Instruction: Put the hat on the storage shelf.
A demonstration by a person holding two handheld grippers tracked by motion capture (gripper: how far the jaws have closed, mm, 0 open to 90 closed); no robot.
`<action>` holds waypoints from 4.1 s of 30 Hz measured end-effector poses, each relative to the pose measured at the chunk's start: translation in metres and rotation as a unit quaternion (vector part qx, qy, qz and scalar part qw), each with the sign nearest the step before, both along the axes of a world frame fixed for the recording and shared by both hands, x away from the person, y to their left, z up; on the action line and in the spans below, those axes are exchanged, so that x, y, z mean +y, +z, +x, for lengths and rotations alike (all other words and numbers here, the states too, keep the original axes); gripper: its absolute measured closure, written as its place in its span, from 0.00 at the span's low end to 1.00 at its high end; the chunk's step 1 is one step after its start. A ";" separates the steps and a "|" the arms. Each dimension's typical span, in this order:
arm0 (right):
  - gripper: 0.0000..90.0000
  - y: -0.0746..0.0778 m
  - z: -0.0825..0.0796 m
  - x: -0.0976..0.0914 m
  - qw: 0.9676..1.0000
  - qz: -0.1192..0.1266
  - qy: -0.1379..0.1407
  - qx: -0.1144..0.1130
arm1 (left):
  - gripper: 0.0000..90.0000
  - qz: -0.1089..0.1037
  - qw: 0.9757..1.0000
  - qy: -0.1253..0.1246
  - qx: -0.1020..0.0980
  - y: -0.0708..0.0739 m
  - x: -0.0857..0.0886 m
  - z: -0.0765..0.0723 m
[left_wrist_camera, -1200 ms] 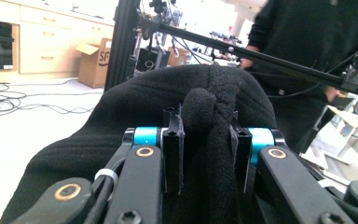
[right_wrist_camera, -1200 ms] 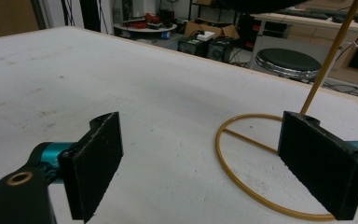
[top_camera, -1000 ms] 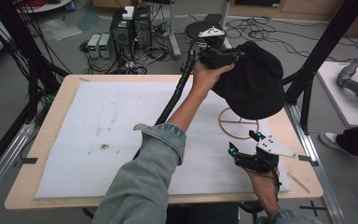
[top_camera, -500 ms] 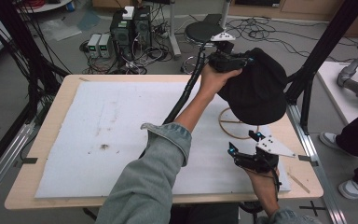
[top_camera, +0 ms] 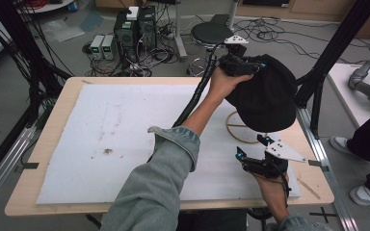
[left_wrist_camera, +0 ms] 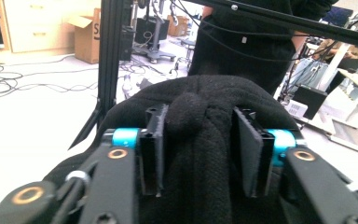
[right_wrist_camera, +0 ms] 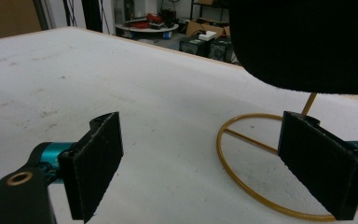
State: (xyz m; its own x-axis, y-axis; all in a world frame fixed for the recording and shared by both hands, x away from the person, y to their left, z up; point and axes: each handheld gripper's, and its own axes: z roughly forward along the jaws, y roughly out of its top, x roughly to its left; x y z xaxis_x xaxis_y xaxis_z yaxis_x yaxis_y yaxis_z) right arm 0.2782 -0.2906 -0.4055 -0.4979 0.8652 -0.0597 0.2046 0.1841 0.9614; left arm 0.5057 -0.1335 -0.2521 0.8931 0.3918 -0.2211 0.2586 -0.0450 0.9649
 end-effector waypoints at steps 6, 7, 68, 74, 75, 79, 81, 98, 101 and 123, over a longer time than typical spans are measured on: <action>0.15 0.000 0.000 0.001 1.000 0.000 0.000 0.001 | 0.57 0.007 1.000 -0.007 0.007 -0.003 -0.002 0.001; 0.15 0.000 0.000 0.001 1.000 -0.001 0.000 0.001 | 0.56 0.012 1.000 -0.010 0.005 -0.004 -0.003 0.002; 0.15 -0.016 -0.003 0.003 0.997 -0.022 -0.016 0.074 | 0.37 0.079 0.994 0.058 -0.045 -0.019 0.151 -0.040; 0.15 -0.016 -0.002 0.005 0.997 -0.025 -0.014 0.072 | 0.34 0.091 0.992 0.069 -0.046 -0.031 0.180 -0.057; 0.15 -0.016 -0.002 0.005 0.997 -0.026 -0.013 0.070 | 0.33 0.094 0.992 0.072 -0.047 -0.033 0.185 -0.061; 0.15 -0.016 -0.001 0.006 0.997 -0.026 -0.011 0.071 | 0.31 0.104 0.990 0.082 -0.051 -0.046 0.204 -0.074; 0.15 -0.016 0.000 0.006 0.997 -0.026 -0.011 0.071 | 0.30 0.107 0.989 0.089 -0.051 -0.052 0.214 -0.080; 0.15 -0.017 0.001 0.005 0.997 -0.027 -0.011 0.072 | 0.25 0.096 0.981 0.168 -0.020 -0.096 0.309 -0.133; 0.15 -0.017 0.002 0.006 0.997 -0.027 -0.010 0.072 | 0.24 0.096 0.976 0.194 -0.009 -0.111 0.332 -0.149; 0.15 -0.015 0.004 0.012 0.997 -0.034 -0.007 0.068 | 0.20 0.100 0.954 0.284 0.003 -0.154 0.393 -0.211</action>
